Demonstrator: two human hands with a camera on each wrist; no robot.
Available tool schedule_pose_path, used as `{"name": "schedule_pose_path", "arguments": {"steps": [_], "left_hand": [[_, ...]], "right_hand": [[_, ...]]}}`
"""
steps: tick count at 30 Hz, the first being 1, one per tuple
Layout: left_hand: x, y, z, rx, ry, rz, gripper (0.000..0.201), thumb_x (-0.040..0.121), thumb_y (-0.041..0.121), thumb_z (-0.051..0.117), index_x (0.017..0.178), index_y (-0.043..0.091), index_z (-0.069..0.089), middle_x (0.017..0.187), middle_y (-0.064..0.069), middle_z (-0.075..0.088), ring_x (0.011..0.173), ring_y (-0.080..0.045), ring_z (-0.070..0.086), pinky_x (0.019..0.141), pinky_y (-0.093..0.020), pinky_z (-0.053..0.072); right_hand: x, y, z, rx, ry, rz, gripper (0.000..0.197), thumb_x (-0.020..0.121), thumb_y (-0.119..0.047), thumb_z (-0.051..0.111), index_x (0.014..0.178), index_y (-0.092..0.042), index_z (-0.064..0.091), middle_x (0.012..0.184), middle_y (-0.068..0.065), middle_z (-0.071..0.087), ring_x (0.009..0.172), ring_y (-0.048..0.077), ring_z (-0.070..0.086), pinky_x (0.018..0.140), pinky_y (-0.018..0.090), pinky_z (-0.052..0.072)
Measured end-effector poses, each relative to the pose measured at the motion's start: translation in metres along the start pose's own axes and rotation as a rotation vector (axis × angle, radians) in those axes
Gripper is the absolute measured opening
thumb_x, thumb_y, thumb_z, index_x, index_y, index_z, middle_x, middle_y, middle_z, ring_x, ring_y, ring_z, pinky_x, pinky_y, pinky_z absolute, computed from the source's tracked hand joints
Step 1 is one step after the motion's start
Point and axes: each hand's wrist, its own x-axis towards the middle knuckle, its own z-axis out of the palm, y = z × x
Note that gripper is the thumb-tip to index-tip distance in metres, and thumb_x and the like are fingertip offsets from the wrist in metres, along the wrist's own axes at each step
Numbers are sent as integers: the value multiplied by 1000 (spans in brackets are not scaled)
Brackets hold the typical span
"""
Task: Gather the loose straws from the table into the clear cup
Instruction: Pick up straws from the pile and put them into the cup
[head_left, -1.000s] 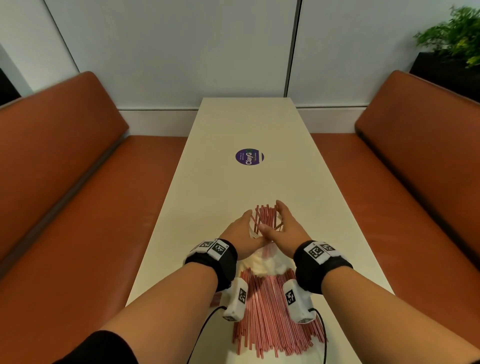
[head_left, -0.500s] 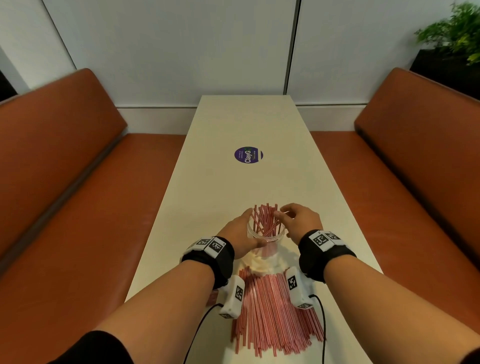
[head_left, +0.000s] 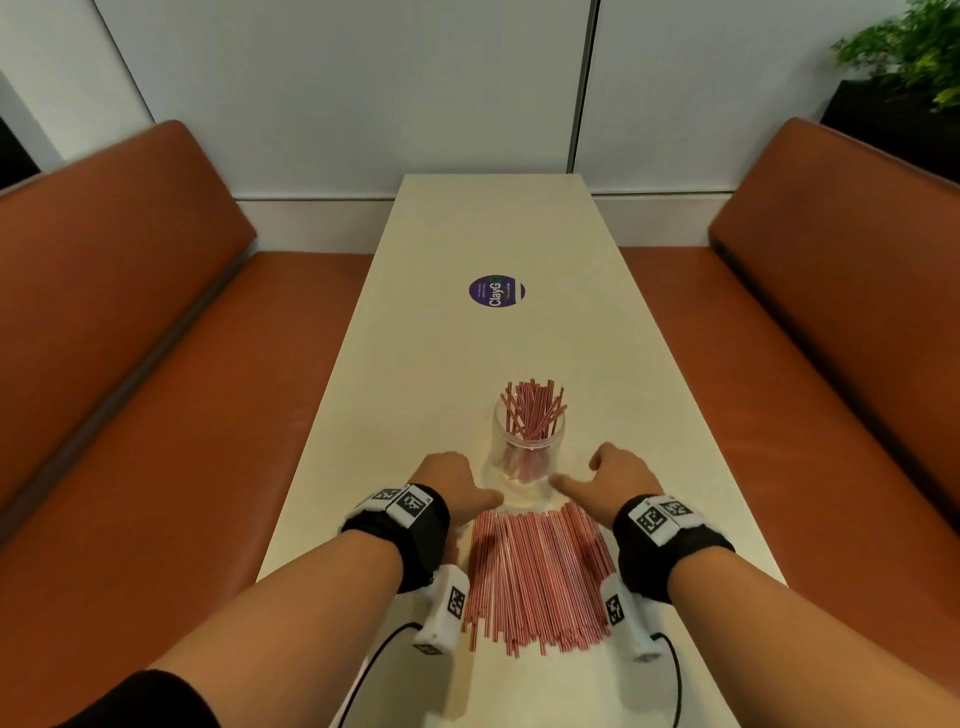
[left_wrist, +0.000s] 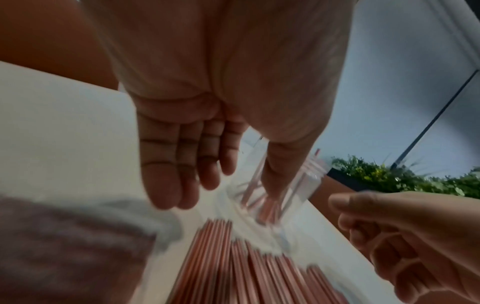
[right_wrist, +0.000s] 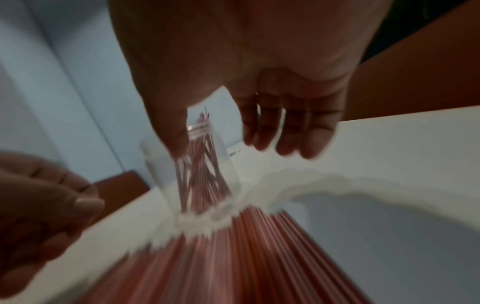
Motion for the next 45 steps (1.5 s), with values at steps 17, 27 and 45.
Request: {"name": "schedule_pose_path", "arguments": {"steps": [17,27,45], "left_hand": [[-22,31,44,5,-72,-28,34,76,47,67,74,15,56,83,-7,65,71,-21,64,60,-25,50],[-22,25,55,-73,-29,-95,32,73,32,72,93,7,67,92,-9,70,78,-25,70,64,-27,58],[-19,9,30,-821,-67,-132,22,100,14,33,118,7,44,80,-15,59,56,-21,56,45,-26,51]], "right_hand": [[-40,8,40,-95,-226,120,59,66,-45,78,108,-10,57,100,5,62,82,21,60,59,25,44],[-39,11,38,-109,-194,91,32,81,-30,66,105,-9,60,94,6,59,78,21,55,63,25,42],[-12,25,20,198,-151,128,18,93,-5,43,111,-4,48,101,14,59,95,32,64,77,36,50]]}}
